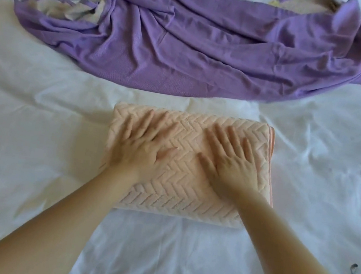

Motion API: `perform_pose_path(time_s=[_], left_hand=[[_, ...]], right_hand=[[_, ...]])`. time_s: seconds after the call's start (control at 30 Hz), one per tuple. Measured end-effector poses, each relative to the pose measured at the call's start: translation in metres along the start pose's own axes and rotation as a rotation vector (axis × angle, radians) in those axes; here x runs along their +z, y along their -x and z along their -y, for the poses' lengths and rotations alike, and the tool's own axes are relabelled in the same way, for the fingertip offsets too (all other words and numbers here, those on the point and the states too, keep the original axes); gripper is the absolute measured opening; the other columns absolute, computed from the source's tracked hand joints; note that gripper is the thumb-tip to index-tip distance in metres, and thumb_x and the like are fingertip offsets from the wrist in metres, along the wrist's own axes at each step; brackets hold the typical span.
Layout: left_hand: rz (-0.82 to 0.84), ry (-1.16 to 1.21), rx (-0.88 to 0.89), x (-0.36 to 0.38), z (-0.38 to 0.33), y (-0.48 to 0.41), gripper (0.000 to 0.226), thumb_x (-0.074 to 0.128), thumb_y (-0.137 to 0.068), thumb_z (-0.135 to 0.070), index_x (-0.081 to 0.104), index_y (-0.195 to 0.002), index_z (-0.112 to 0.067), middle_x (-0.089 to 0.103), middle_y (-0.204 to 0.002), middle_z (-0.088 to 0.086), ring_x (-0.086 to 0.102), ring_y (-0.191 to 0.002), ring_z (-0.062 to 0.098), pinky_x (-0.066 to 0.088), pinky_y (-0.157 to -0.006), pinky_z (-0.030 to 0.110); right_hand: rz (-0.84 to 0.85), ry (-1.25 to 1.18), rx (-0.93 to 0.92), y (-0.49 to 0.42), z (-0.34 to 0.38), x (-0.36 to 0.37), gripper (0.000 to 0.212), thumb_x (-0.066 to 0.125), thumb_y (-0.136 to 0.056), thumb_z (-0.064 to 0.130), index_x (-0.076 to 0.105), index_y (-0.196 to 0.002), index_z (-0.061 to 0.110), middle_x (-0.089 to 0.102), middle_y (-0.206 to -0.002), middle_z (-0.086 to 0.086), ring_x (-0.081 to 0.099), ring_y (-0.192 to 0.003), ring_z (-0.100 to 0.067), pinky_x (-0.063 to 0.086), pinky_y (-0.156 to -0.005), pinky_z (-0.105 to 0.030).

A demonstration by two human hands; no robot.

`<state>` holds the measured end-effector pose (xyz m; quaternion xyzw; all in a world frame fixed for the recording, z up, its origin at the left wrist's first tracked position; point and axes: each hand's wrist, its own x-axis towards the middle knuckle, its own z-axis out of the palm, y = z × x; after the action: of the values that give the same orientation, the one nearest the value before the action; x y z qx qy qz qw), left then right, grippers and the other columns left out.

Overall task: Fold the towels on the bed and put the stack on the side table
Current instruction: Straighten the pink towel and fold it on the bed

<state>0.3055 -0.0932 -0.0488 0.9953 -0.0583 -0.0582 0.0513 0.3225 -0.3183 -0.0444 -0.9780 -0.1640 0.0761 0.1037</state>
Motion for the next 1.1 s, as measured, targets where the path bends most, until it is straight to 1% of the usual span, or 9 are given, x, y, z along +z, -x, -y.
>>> perform_pose_path(time_s=[0.2,0.3,0.43,0.5,0.6,0.7,0.8,0.93,1.1], left_hand=[[-0.023,0.002,-0.143,0.023,0.037,-0.002,0.067,-0.006,-0.084,-0.074,-0.013,-0.146,-0.048,-0.015,-0.156,-0.021,-0.015,-0.145,0.007,-0.007,-0.118,0.041],[-0.038,0.077,-0.218,0.024,0.049,0.005,0.069,0.006,-0.087,-0.072,-0.005,-0.149,-0.044,-0.01,-0.16,-0.014,-0.008,-0.148,0.014,0.004,-0.118,0.044],[-0.137,0.728,-0.49,0.021,0.059,0.025,0.073,0.05,-0.09,-0.055,0.024,-0.149,-0.02,0.03,-0.153,0.011,0.027,-0.141,0.027,0.028,-0.113,0.041],[-0.046,1.056,-0.663,0.018,0.061,0.041,0.066,0.056,-0.078,-0.066,0.046,-0.129,-0.025,0.057,-0.128,-0.001,0.052,-0.124,0.021,0.042,-0.097,0.033],[0.182,1.308,-0.768,0.013,0.063,0.052,0.073,0.055,-0.065,-0.079,0.056,-0.121,-0.032,0.067,-0.115,-0.007,0.061,-0.112,0.018,0.046,-0.099,0.037],[0.252,1.287,-0.769,0.004,0.063,0.054,0.084,0.058,-0.059,-0.083,0.06,-0.124,-0.029,0.069,-0.113,-0.002,0.064,-0.107,0.021,0.045,-0.102,0.043],[0.148,1.184,-0.721,-0.011,0.059,0.064,0.057,0.059,-0.071,-0.076,0.064,-0.109,-0.033,0.071,-0.105,-0.005,0.065,-0.101,0.018,0.048,-0.098,0.04],[0.061,1.1,-0.664,-0.035,0.051,0.091,0.041,0.056,-0.08,-0.067,0.063,-0.099,-0.032,0.069,-0.091,-0.012,0.064,-0.089,0.013,0.048,-0.079,0.028],[0.041,1.115,-0.574,-0.07,0.033,0.125,0.036,0.056,-0.081,-0.065,0.063,-0.091,-0.031,0.067,-0.081,-0.016,0.061,-0.074,0.001,0.042,-0.06,0.016]], right_hand=[[-0.033,-0.02,0.24,-0.004,-0.052,0.016,0.071,0.0,-0.087,0.073,-0.004,-0.15,0.04,-0.01,-0.155,0.022,-0.017,-0.144,-0.005,-0.006,-0.119,-0.039],[-0.008,-0.183,0.309,0.008,-0.064,0.016,0.069,0.014,-0.09,0.071,-0.005,-0.149,0.042,-0.01,-0.157,0.023,-0.004,-0.147,-0.012,0.005,-0.119,-0.038],[-0.147,-0.778,0.521,0.02,-0.066,0.007,0.072,0.054,-0.09,0.048,0.017,-0.149,0.031,0.022,-0.156,0.001,0.033,-0.136,-0.018,0.03,-0.11,-0.038],[-0.023,-1.062,0.715,0.031,-0.065,0.002,0.074,0.06,-0.081,0.06,0.029,-0.14,0.028,0.048,-0.136,-0.005,0.056,-0.112,-0.02,0.05,-0.088,-0.038],[0.199,-1.213,0.858,0.045,-0.065,-0.002,0.082,0.061,-0.069,0.075,0.048,-0.128,0.019,0.068,-0.112,-0.006,0.068,-0.096,-0.026,0.055,-0.085,-0.043],[0.153,-1.201,0.853,0.056,-0.06,-0.009,0.067,0.064,-0.071,0.069,0.062,-0.113,0.016,0.075,-0.092,-0.004,0.072,-0.083,-0.023,0.058,-0.075,-0.038],[0.064,-1.169,0.825,0.074,-0.05,-0.019,0.059,0.062,-0.077,0.064,0.063,-0.111,0.016,0.074,-0.09,-0.004,0.071,-0.082,-0.022,0.058,-0.073,-0.036],[0.027,-1.132,0.844,0.112,-0.031,-0.037,0.062,0.054,-0.081,0.067,0.061,-0.113,0.014,0.071,-0.098,-0.006,0.069,-0.089,-0.024,0.056,-0.084,-0.042],[-0.058,-1.074,0.875,0.172,-0.014,-0.066,0.063,0.044,-0.086,0.068,0.059,-0.115,0.014,0.068,-0.099,-0.005,0.066,-0.089,-0.023,0.055,-0.078,-0.036]])
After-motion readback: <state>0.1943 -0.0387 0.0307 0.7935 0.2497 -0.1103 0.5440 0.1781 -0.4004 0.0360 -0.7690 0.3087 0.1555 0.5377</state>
